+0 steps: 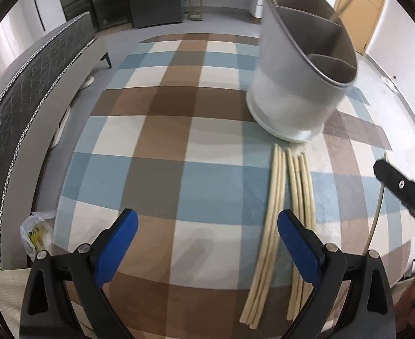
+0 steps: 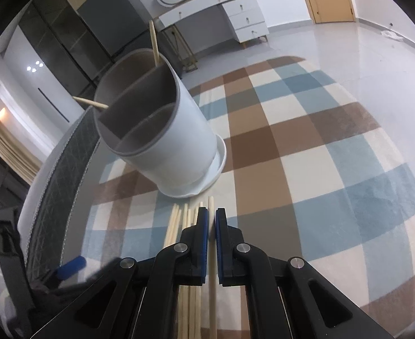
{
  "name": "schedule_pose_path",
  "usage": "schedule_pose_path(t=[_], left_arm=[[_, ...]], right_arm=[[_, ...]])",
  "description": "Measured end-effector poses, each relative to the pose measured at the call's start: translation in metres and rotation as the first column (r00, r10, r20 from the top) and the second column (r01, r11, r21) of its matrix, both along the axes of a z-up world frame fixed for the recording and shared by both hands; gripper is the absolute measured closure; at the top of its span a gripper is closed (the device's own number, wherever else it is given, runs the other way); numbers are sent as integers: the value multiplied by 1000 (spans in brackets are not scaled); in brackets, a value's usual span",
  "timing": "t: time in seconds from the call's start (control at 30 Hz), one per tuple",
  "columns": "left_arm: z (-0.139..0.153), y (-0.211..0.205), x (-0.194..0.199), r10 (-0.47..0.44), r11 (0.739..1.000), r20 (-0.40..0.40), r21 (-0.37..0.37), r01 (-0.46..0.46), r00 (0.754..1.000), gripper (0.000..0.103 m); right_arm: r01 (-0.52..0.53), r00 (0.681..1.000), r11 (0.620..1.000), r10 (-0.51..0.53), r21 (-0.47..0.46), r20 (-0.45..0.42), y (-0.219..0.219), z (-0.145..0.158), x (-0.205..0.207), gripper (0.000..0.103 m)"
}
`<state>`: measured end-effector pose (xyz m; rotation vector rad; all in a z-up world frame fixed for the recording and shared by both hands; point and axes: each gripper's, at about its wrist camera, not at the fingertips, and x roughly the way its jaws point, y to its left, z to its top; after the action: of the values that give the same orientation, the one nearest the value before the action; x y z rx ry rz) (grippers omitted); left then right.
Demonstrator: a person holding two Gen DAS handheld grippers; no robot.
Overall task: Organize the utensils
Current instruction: 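Lower the left tool to the bundle and close it on a stick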
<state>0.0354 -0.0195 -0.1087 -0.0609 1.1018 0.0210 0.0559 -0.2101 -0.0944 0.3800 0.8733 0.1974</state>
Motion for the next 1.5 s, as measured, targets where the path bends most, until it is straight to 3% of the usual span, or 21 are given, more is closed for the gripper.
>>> schedule_pose_path(t=[0.83,0.9,1.07,1.3,1.4,1.5], left_arm=[[-30,-31,11,-154,988,-133,-21,153,979,6],[-31,-31,14,-142,989,-124,21,145,982,6],[-29,-24,21,-113,994,-126,-26,110,986,7],[-34,-20,29,-93,994,-140,49,100,986,9],[-37,-19,30,-97,994,-152,27,102,984,9],[-35,-19,30,-91,993,-144,60,101,985,9]], right_arm=[[111,994,974,-111,198,-8,-60,-11,15,99],[128,992,965,-127,228,-20,-64,-13,18,99],[121,992,960,-123,252,-11,-64,-10,23,99],[107,994,962,-113,252,9,-62,-5,26,99],[102,994,964,-109,247,14,-60,-4,27,98],[99,994,964,-107,245,19,-59,-2,27,98]])
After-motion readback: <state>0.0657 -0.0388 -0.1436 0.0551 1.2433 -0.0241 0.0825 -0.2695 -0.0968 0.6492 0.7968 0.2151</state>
